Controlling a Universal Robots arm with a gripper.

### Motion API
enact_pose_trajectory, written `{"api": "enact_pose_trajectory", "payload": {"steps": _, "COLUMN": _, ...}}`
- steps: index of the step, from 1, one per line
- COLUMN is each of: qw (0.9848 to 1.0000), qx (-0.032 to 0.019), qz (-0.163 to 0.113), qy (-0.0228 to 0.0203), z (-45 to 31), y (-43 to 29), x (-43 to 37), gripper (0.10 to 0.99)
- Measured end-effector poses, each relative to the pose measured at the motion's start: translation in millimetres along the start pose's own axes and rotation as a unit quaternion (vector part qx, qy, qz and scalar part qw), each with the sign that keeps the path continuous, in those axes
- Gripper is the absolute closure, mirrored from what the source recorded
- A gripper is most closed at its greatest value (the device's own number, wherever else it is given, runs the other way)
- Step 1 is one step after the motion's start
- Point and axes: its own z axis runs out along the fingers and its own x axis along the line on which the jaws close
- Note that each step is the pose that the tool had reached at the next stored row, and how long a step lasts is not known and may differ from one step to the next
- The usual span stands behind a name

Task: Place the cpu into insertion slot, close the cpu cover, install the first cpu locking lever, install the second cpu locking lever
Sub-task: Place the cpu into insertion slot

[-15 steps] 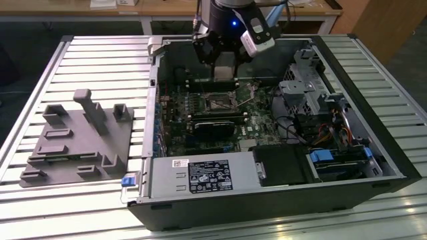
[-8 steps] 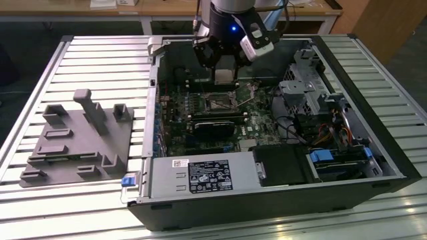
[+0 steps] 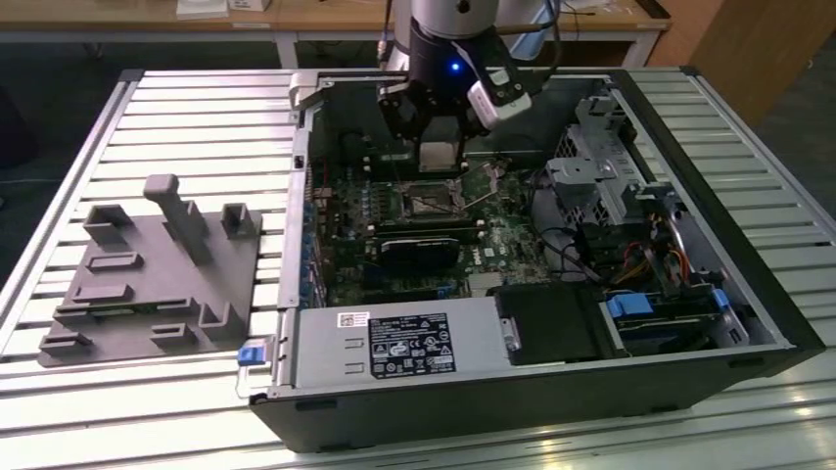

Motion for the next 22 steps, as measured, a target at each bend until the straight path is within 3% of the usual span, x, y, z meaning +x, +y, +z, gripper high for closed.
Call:
{"api": "enact_pose_trajectory", "payload": {"steps": 14, "qw": 1.0, "qx": 0.0038, "qz": 0.003, "qy": -0.0004, "z": 16.9, "y": 11.1, "x": 0.5, "gripper": 0.545}}
{"api": "enact_pose_trajectory", "payload": {"steps": 18, "qw": 0.9995, "qx": 0.0042, "qz": 0.032, "qy": -0.0028, "z": 19.5, "y": 11.6, "x": 0.5, "gripper": 0.545}}
{"api": "enact_pose_trajectory", "payload": {"steps": 22, "qw": 0.9977, "qx": 0.0047, "qz": 0.067, "qy": -0.0059, "z": 21.6, "y": 11.4, "x": 0.6, "gripper": 0.545}}
